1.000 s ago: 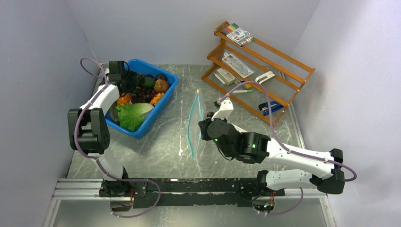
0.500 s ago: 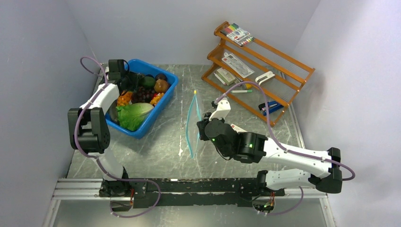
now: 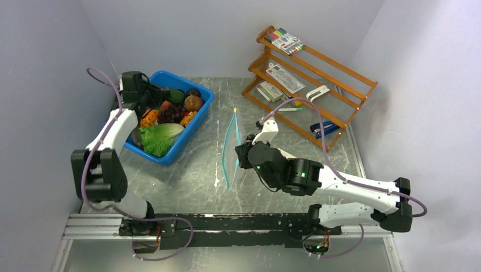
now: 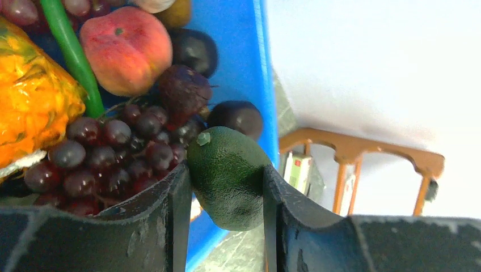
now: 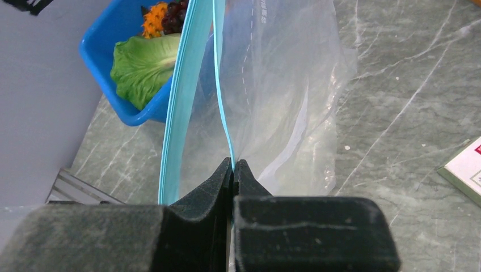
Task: Place the food in the zip-top bag and seal the zipper
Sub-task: Pick up the fake fruit from the bin, then place the fake fruit in the zipper food storage bag.
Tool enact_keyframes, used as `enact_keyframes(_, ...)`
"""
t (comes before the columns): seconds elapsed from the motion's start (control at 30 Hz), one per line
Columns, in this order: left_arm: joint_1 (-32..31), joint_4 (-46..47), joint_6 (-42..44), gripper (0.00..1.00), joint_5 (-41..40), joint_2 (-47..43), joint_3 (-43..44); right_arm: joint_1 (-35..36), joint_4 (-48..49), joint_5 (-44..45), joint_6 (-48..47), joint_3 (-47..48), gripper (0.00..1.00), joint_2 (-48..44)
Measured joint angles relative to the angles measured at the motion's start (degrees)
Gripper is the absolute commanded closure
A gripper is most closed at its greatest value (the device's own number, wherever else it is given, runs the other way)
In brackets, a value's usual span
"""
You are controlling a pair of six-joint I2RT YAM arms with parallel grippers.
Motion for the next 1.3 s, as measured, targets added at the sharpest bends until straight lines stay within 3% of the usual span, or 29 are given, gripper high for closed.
enact_keyframes(0.13,-0.04,4.35,4.17,0.74,1.57,-10.51,-7.06,0.0,0.15,-0.61,1.01,-0.02,1.0,0.0)
enact_keyframes(0.3,-1.33,4.55,9.88,0.75,3.3,-18.14,-9.64,0.0,0.17,-0.79,1.99,-0.04,1.0,0.81)
enact_keyframes(0.6,-9.44,4.46,16.28,0.75,9.4,-33.57,-17.92,0.0,0.04,-3.08,3.61,0.68,1.0,5.4)
enact_keyframes(0.97,-15.32,10.4,16.61,0.76,23.69,-49.57,-28.44,-0.02,0.28,-5.05,4.68,3.3,1.0,9.33)
enact_keyframes(1.3,-18.12,25.51,9.62,0.76,33.55,-56.65,-41.92,-0.42,0.24,-5.03,5.38,4.98,1.0,11.91)
